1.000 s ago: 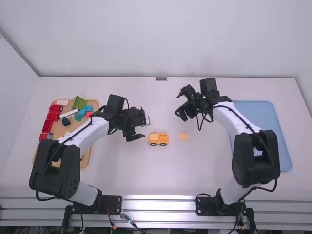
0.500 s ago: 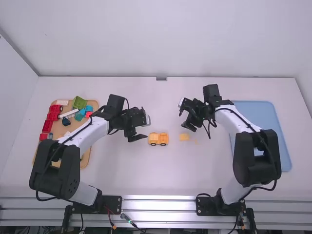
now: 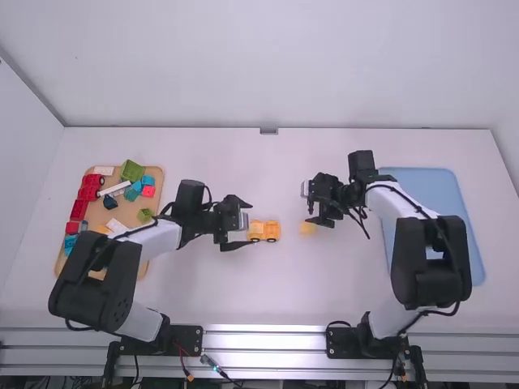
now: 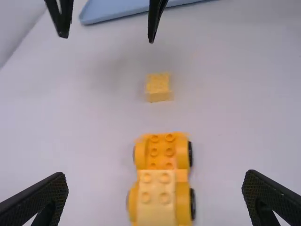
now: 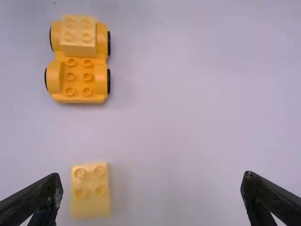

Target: Assemble lego blocks to make yellow taxi

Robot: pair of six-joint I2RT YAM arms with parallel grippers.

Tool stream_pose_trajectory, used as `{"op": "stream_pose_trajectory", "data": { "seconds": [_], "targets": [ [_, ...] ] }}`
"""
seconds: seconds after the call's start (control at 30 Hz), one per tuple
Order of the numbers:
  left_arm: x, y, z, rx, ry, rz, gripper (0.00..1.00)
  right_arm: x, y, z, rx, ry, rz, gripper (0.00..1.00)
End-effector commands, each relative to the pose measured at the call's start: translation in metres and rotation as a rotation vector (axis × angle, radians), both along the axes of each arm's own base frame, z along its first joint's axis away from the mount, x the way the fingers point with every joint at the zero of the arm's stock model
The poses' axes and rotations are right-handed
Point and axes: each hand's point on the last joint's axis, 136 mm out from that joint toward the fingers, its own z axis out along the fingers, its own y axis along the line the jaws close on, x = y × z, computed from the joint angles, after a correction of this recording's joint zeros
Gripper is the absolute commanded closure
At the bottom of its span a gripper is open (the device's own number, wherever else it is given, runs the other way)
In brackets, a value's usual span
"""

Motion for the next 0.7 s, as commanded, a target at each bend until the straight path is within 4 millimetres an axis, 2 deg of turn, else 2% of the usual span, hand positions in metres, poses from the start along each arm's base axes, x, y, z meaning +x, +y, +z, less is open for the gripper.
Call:
{"op": "stream_pose_trajectory", "data": {
  "seconds": [0.0,0.17,0.3,0.5,0.67],
  "targets": [
    [-0.011,-0.005,0.008,-0.066,0.036,-0.018,0.01,-0.015,0.005,-0.008,0.002,0.016,0.040,0.01],
    [-0.006,-0.005,0.004,-0.062,0.058,-0.007,0.01,-0.026,0.005,-0.023,0.045,0.003,0.049,0.01],
    [0.002,-0.008,-0.011,-0.054,0.079,-0.029,0.01,-0.033,0.003,-0.035,0.094,-0.033,0.042,0.01],
    [0.016,-0.016,-0.029,-0.076,0.130,-0.066,0.01,-0.027,0.003,-0.041,0.138,-0.049,-0.051,0.01],
    [0.022,-0.016,-0.039,-0.071,0.148,-0.063,0.01,-0.025,0.005,-0.043,0.179,-0.045,-0.036,0.01]
  ]
}}
